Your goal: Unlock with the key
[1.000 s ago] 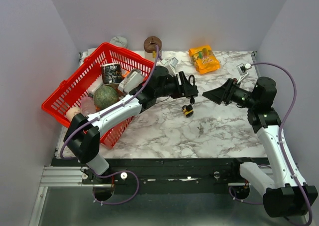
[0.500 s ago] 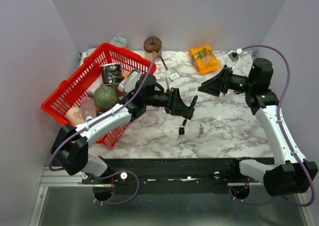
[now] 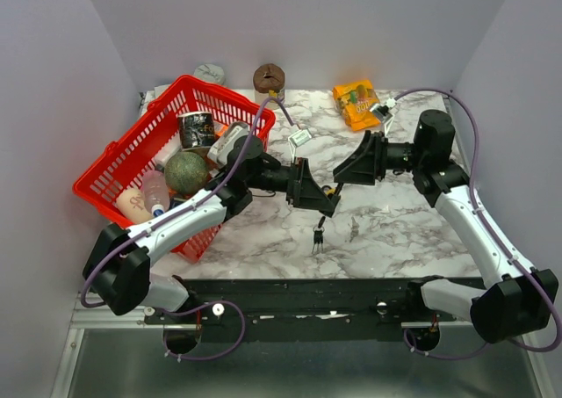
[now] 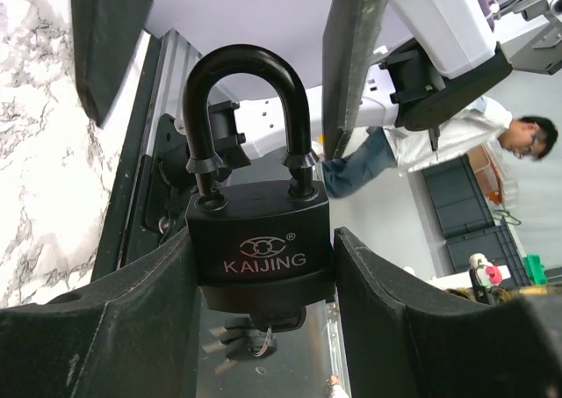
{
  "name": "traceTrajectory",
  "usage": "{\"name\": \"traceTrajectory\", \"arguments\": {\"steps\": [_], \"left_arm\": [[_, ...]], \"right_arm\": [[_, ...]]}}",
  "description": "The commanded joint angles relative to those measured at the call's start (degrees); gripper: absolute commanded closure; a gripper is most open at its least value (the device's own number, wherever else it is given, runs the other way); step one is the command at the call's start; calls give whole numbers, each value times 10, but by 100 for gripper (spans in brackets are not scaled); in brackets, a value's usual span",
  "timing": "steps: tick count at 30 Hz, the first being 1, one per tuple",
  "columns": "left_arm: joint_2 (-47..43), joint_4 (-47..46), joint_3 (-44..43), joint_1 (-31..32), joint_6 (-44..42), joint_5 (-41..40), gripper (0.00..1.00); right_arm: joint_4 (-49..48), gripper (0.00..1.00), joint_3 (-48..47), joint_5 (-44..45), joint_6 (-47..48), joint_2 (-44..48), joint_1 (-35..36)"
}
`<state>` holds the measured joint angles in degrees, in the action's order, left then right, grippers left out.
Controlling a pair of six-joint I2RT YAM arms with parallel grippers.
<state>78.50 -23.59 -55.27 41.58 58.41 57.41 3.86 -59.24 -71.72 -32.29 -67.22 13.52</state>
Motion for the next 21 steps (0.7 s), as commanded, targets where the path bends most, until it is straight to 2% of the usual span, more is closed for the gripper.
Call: {"name": "traceTrajectory", "arguments": {"steps": [1,7,15,18,21], "left_arm": [[-34,-51,1,-4,3,-8,100],[-53,10,1,-5,-34,-35,100],[-69,133,-14,-9,-104,-118,100],[-78,181,-24,-9,-128,-155,100],[-79,223,-35,-6,-153,-181,100]], "right_arm": [[-62,35,23,-42,-45,11,1],[-81,48,29,-41,-62,15,1],[-78,62,24,-36,-71,3,1],[-46,65,16,-20,-52,-2,1],[43,67,-13,3,6,-16,1]]}}
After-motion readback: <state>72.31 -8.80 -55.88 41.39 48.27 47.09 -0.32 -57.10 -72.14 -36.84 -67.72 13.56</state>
